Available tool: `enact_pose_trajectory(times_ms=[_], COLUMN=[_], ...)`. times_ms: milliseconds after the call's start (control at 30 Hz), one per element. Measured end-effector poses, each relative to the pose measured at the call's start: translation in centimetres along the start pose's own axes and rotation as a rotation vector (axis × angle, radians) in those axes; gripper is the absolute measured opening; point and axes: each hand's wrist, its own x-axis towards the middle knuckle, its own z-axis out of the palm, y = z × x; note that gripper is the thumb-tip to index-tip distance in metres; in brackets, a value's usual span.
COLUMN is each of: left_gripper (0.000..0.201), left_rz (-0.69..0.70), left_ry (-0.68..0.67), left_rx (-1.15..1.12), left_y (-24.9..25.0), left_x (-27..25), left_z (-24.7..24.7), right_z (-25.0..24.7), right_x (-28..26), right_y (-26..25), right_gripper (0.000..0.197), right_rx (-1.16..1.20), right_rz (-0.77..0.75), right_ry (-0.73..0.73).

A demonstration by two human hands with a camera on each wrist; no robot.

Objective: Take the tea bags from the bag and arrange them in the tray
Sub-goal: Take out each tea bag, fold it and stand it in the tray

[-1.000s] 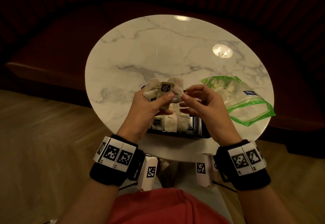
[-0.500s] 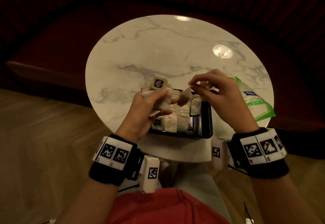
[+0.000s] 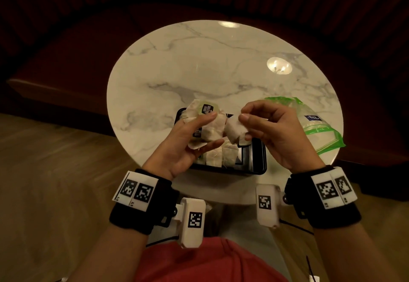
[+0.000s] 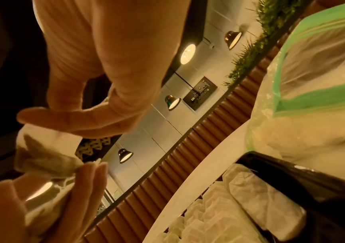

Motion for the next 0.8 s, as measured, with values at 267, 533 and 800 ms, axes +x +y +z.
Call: enact_pose_trajectory(times_ms=[267, 533, 800], left_gripper=[0.014, 0.026, 0.02], left_rz=[0.005, 0.015, -0.127], left_ry=[0.029, 0.08, 0.154], left_rx=[0.057, 0.197, 0.15], left_y=[0.0, -0.7, -0.4], left_x=[0.4, 0.8, 1.2], left_z=[0.2, 0.0, -1.1], right_z=[-0.4, -1.0, -5.3], right_x=[0.1, 0.2, 1.3], right_y=[0.4, 0.5, 1.1], right_gripper=[0.014, 0.007, 0.021], right_rx=[-0.02, -0.075, -0.649], right_rz=[0.179, 0.163, -0.067], right_ry=[0.125, 0.054, 0.072])
